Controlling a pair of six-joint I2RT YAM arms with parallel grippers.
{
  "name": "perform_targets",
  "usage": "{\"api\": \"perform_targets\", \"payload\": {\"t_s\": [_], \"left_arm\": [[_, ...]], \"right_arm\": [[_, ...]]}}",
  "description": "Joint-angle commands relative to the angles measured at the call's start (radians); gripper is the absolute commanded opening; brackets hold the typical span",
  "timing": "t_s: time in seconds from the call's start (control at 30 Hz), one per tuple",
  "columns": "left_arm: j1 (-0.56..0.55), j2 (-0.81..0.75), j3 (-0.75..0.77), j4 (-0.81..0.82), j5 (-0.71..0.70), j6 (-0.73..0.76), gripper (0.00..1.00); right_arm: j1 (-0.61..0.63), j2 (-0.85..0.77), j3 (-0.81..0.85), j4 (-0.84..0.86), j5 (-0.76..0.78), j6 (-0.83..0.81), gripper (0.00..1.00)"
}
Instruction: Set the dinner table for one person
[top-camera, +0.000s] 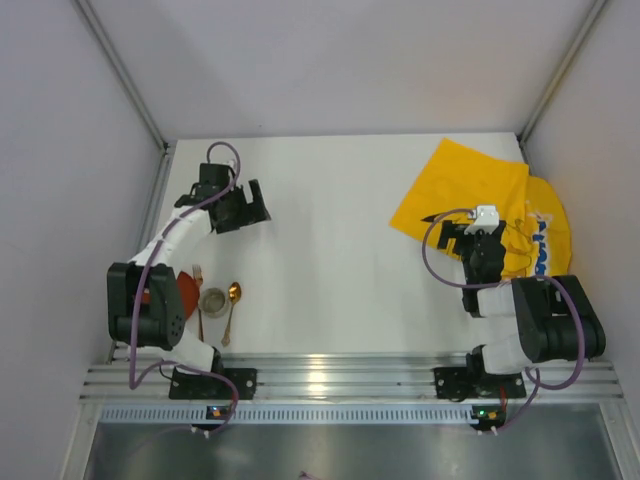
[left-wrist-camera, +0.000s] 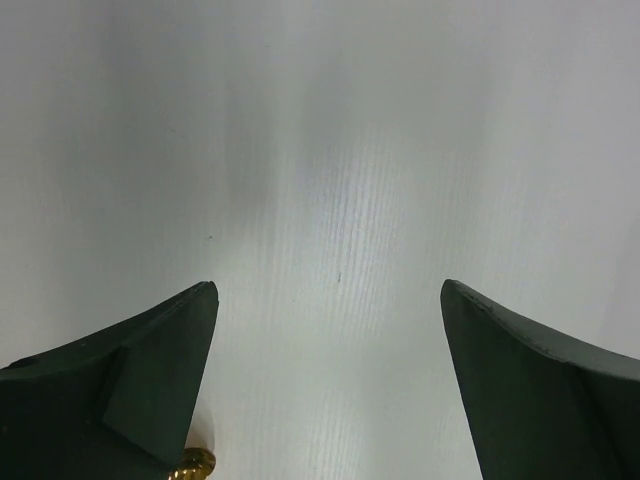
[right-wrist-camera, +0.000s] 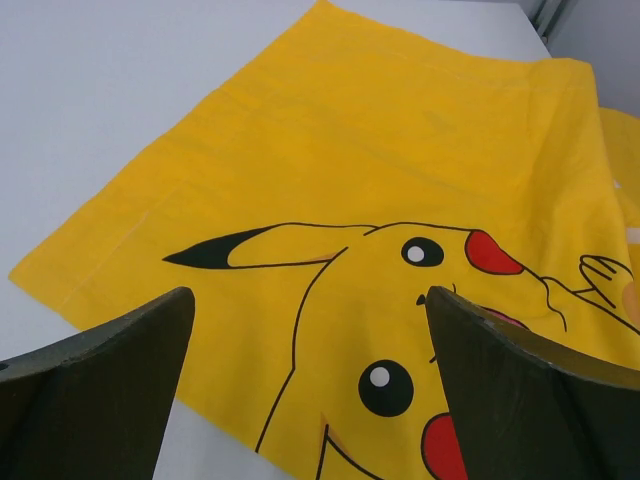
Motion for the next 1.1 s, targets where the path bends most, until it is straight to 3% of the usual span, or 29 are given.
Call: {"api": "perform_targets", "payload": {"t_s": [0.0,0.1,0.3,0.5,0.53,0.6,0.63,0.67,0.77,0.83,0.87,0.9,0.93,1.0,1.07], "left_arm": [[0.001,0.005,0.071,-0.007,-0.075,-0.005,0.98],[0.002,0.041,0.081,-0.044,-0.021,-0.004,0.98],[0.022,-0.056,-0.002,0.021,0.029,-0.066,0.98],[0.024,-0.177,-0.033,0.108,-0.046,-0.071,0.99],[0.025,-0.186,-0.05,0.13,-0.055,-0.086,0.99],[0.028,-0.202,-0.074,0.14,-0.052,-0.094,0.99],[0.028,-0.202,-0.076,0.134,-0.044,-0.096,0.99],[0.028,-0.203,-0.077,0.134,-0.034,-0.091,0.99],[0.028,-0.202,-0.085,0.142,-0.017,-0.091,0.99],[0.028,-0.203,-0.087,0.159,0.003,-0.1,0.99],[0.028,-0.203,-0.085,0.165,0.009,-0.105,0.99],[0.028,-0.202,-0.087,0.171,0.023,-0.108,0.99],[0.028,-0.2,-0.088,0.189,0.048,-0.114,0.99],[0.027,-0.188,-0.076,0.187,0.062,-0.117,0.99],[0.027,-0.176,-0.064,0.167,0.08,-0.12,0.99]], "right_arm": [[-0.011,0.002,0.025,0.041,-0.002,0.012,1.0],[-0.011,0.002,0.025,0.043,-0.002,0.012,1.0],[-0.012,0.002,0.025,0.043,-0.002,0.012,1.0],[-0.011,0.001,0.023,0.043,-0.001,0.011,1.0],[0.008,-0.028,0.029,0.044,0.057,0.011,1.0],[0.031,-0.098,0.074,-0.139,0.11,-0.002,1.0],[0.035,-0.137,0.171,-0.244,0.111,-0.006,1.0],[0.044,-0.196,0.239,-0.499,0.123,0.001,1.0],[0.043,-0.209,0.492,-0.845,0.102,0.067,1.0],[0.042,-0.209,0.542,-0.883,0.145,0.278,1.0],[0.031,-0.211,0.555,-1.02,0.269,0.621,1.0],[-0.003,-0.199,0.559,-1.017,0.167,0.632,1.0],[-0.041,-0.174,0.587,-0.991,-0.051,0.627,1.0],[-0.034,-0.024,0.71,-1.162,-0.132,0.638,1.0],[-0.009,0.221,1.009,-1.508,-0.224,0.541,1.0]]}}
